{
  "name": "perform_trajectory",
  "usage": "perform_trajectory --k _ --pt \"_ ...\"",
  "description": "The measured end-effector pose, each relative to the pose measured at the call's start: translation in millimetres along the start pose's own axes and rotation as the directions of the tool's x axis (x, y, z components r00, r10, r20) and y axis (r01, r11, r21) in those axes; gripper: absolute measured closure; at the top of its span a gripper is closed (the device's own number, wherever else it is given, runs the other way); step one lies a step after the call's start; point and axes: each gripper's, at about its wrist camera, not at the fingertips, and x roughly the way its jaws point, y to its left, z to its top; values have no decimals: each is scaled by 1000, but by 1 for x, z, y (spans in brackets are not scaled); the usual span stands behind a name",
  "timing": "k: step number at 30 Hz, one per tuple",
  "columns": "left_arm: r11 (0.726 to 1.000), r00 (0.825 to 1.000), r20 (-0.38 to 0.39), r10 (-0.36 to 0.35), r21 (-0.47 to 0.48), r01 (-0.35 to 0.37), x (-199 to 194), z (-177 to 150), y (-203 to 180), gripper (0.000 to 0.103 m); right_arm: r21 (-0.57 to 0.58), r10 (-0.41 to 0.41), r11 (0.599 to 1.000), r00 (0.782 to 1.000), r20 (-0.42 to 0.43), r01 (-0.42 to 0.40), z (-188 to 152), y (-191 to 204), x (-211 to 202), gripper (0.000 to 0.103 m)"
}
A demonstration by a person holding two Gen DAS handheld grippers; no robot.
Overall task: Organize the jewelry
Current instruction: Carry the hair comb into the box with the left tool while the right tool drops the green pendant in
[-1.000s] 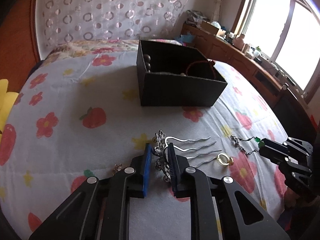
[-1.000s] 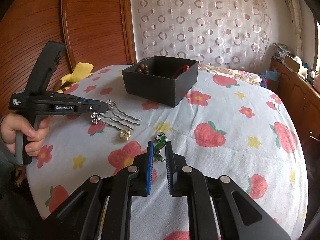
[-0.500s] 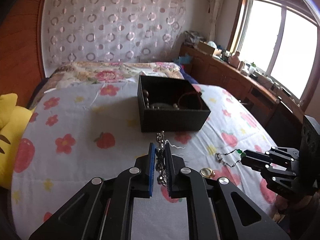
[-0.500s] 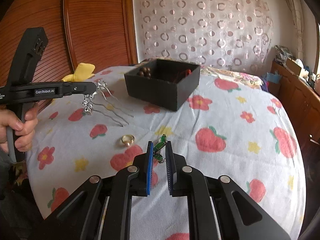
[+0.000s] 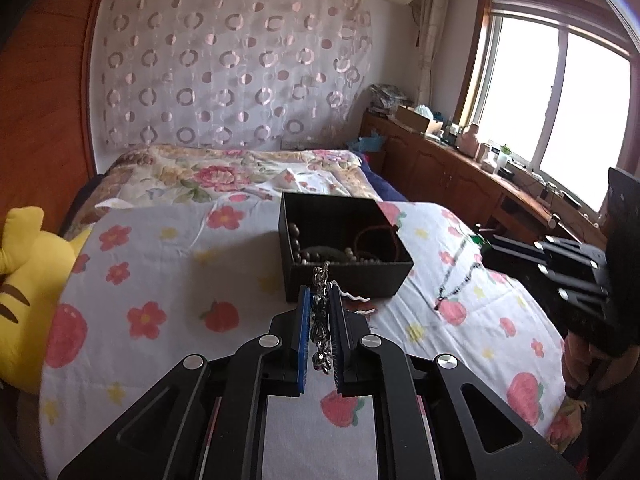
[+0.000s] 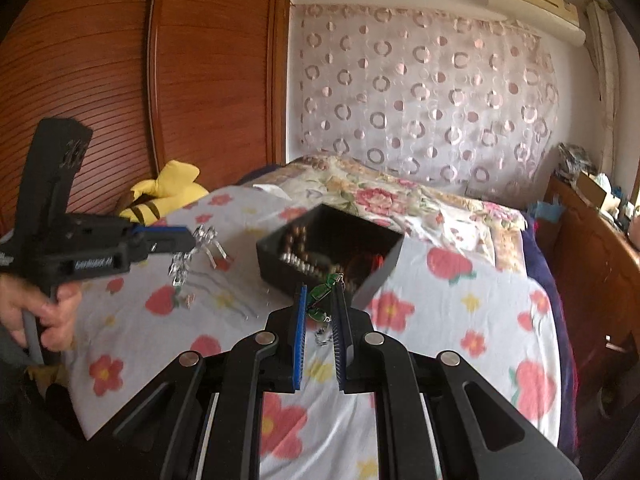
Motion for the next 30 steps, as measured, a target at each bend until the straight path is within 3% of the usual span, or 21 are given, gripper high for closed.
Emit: perform_trajectory --k 10,21,23,25,30 --pt "1000 1000 21 14 8 -14 -4 8 2 95 -30 -14 999 999 -50 12 38 -9 47 90" --pt "1000 999 23 27 9 -27 -4 13 7 95 -21 -44 999 994 -101 42 48 -16 82 89" --pt "1000 999 23 26 7 -26 -2 17 8 95 1 -50 999 993 -106 50 50 -20 84 84" --pt "1000 999 28 28 10 -28 -2 16 9 95 19 -38 999 994 -106 40 50 -24 83 73" --pt "999 999 34 33 28 -34 10 33 4 95 28 -48 998 993 -106 52 47 -30 79 73"
